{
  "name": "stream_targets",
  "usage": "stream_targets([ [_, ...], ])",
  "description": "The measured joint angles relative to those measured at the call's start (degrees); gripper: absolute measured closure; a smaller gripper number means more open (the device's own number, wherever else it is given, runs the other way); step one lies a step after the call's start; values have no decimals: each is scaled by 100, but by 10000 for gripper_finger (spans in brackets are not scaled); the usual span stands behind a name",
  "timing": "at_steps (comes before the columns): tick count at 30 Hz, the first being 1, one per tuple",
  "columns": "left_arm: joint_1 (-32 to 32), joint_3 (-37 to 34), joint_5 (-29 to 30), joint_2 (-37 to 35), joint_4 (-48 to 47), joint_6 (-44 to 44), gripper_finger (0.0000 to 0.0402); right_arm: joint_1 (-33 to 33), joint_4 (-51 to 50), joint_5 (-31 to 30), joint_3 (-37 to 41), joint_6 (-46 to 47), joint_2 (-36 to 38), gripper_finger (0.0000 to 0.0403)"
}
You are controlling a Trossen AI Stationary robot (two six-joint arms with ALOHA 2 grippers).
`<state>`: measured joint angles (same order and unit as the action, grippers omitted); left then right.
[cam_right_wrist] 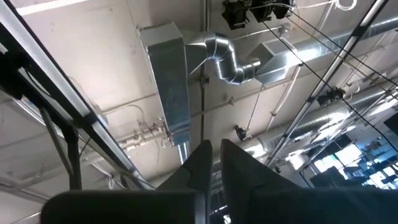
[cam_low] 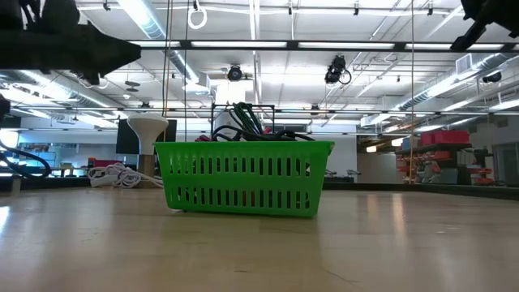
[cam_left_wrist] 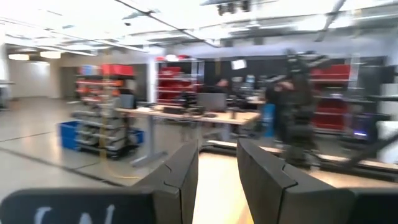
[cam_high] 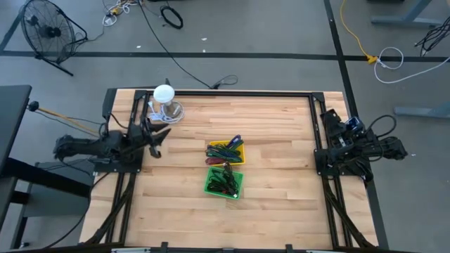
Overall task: Pick & Place USB Port
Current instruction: Return to Home Position
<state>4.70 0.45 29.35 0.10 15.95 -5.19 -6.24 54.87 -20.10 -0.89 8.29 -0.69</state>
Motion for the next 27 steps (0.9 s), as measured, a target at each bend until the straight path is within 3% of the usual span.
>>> stream_targets([
  [7, -826, 0, 0, 0, 2, 2, 287, 0, -766, -84, 0, -268, -2, 366],
  [18, -1441, -2, -3, 0, 2, -2, 287, -2, -4030, 1167, 0, -435, -4, 366],
  [23, -1573, -2, -4, 0, 2, -2, 287, -2, -5282, 1322, 0, -433, -7, 366],
  [27, -1579, -2, -5, 0, 6, 0, 287, 0, -5317, 1326, 0, -604, -112, 366],
])
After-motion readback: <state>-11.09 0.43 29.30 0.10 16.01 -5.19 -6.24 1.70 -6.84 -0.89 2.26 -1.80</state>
